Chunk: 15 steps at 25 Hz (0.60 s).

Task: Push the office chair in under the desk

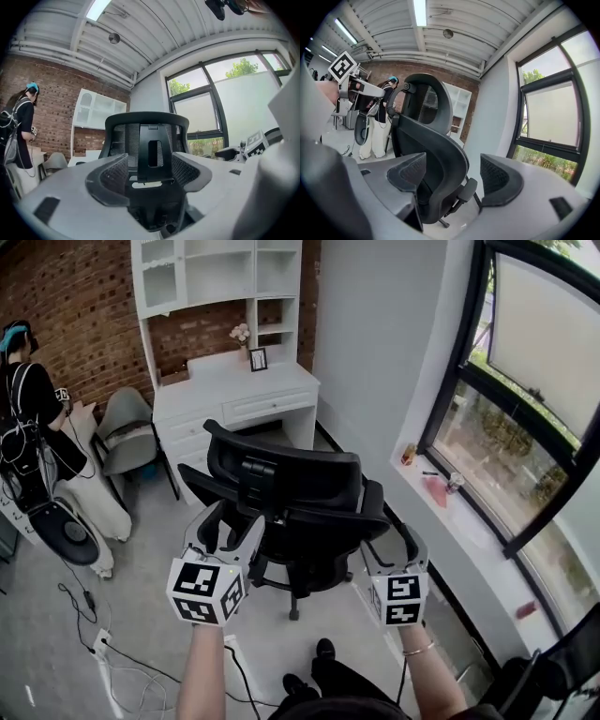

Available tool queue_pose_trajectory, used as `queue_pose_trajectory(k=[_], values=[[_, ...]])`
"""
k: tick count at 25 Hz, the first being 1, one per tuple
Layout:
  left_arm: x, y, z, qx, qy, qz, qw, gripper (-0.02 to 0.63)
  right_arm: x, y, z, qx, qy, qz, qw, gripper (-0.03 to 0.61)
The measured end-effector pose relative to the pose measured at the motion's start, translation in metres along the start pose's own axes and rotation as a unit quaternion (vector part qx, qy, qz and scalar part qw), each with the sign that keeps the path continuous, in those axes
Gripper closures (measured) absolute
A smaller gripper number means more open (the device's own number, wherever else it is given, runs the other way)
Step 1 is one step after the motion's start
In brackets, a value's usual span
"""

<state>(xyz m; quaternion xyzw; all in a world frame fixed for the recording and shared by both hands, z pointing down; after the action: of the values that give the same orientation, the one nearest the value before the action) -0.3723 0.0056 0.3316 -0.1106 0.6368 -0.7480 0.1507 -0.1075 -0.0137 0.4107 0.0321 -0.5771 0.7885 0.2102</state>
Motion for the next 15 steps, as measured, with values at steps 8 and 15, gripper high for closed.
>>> queue_pose_trajectory(k=[8, 15], values=[[-0.013, 0.016, 0.029, 0.009, -0.018, 0.024, 0.9995, 0.328, 0.004, -0.003, 0.020, 0.021, -0.028, -0.003, 0.999, 0.247], [-0.010, 0.022, 0.037, 0.014, -0.019, 0.027, 0.9993, 0.327, 0.007, -0.013, 0.044, 0.048, -0.024, -0.016, 0.998, 0.249]])
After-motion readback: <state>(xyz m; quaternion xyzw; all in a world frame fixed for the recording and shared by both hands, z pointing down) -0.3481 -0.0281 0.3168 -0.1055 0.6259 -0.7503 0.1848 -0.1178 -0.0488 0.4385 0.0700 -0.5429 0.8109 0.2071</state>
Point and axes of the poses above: the fingertips, and each gripper's own axes: z forward along the fingers, x to its left, y out of its top, the point moved 1 cm from there along -z, backward along the fingers, and after that the axes turned 8 degrees about x, right-handed, at the moved point
